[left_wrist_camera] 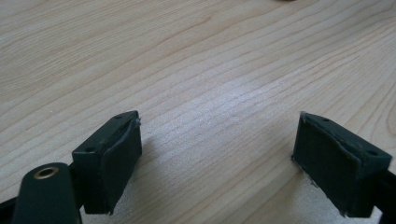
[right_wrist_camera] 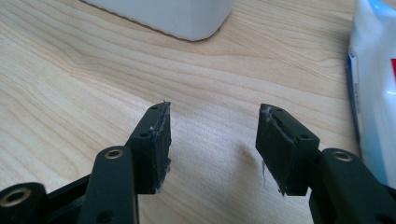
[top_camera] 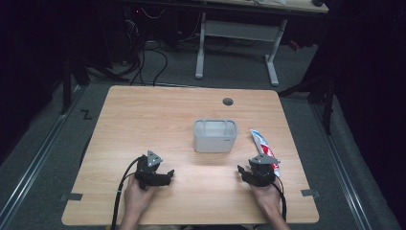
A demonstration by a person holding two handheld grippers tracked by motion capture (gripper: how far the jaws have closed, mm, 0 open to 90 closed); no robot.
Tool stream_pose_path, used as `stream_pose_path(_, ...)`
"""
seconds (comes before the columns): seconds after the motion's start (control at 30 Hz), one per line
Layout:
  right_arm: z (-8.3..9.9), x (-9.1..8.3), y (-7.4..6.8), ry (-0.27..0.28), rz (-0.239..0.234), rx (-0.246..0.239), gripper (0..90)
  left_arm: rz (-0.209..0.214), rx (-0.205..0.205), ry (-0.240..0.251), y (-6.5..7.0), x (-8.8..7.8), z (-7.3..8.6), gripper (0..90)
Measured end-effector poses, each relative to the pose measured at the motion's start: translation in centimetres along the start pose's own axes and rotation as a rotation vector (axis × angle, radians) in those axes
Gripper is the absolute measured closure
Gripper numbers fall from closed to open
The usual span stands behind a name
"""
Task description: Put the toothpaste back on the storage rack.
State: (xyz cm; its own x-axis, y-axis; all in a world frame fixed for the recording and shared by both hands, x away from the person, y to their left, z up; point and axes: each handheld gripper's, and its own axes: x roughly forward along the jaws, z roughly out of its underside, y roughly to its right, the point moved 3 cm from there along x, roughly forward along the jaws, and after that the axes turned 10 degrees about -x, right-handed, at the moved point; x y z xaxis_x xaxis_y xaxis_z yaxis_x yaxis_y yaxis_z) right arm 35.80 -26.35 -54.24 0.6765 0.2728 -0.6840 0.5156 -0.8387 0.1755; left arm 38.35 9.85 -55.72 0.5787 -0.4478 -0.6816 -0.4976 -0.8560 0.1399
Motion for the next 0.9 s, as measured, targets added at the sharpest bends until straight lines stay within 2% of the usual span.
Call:
stream_pose_path(0.1, 0.0, -0.5, 0.0, 0.007, 0.007, -0.014, 46.4, -0.002, -0.002, 0.0, 0.0, 0.0, 0.0, 15.7)
stream_pose_path(0.27, -0.1, -1.7, 0.6, 0.026, 0.004, 0.012, 49.0, -0.006, -0.01, 0.004, -0.1, 0.1, -0.1, 16.2)
stream_pose_path(0.5, -0.2, -2.2, 1.0, 0.022, 0.009, 0.032, 50.7, -0.026, -0.033, 0.008, -0.4, 0.2, -0.3, 17.3)
stream_pose_path(0.7, 0.0, -2.7, 1.7, 0.018, 0.02, 0.053, 51.6, -0.031, -0.037, 0.009, -0.4, 0.2, -0.3, 17.7)
stream_pose_path(0.9, 0.5, -3.7, 3.1, 0.025, 0.03, 0.119, 52.6, -0.032, -0.037, 0.01, -0.4, 0.2, -0.3, 17.7)
